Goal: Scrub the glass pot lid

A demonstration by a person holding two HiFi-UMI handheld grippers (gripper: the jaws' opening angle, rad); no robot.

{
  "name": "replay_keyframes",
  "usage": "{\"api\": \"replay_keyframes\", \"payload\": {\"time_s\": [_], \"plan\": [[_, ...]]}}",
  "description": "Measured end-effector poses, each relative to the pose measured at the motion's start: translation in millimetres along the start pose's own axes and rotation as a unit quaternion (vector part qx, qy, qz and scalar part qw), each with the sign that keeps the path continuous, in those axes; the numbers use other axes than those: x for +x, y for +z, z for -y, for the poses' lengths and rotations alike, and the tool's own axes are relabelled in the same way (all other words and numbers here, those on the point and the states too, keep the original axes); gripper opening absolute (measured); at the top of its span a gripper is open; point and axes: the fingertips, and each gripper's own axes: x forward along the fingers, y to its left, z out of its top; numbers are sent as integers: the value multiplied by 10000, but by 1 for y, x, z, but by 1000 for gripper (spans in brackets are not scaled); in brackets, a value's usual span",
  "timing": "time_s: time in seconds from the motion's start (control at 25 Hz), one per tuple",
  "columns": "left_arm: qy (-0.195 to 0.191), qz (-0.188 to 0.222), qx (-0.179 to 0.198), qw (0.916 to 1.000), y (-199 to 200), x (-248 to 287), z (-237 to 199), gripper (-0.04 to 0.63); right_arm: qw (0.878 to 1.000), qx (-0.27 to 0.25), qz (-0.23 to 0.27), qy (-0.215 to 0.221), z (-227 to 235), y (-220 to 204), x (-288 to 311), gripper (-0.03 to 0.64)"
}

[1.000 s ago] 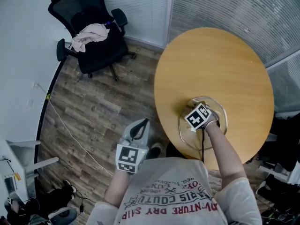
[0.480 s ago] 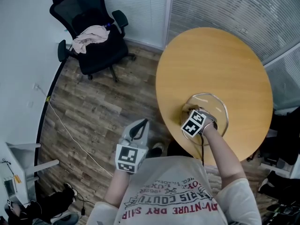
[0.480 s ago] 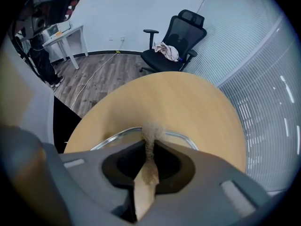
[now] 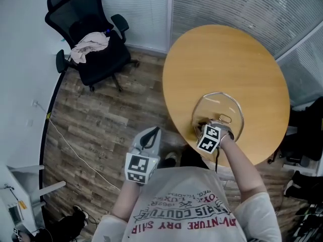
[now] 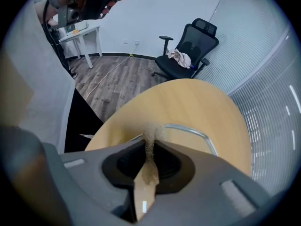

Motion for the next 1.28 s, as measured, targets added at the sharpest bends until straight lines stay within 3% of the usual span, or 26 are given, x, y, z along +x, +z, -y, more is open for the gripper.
{"api": "replay_keyframes", "payload": {"time_s": [0.56,0.84,1.12,1.28], "plan": [[-756,-22,234,9969,8,17,19,8,9996,-126,229,146,-48,-33,-20,54],[-1127,-80,253,9933,14,38,39,8,9990,233,208,306,-62,-58,-28,54],[-1194,-94,232,9925,25,60,55,8,9971,280,470,521,-55,-61,-41,54],[-1047,-110,118,9944,31,77,62,8,9966,183,775,219,-33,-60,-63,54]]}}
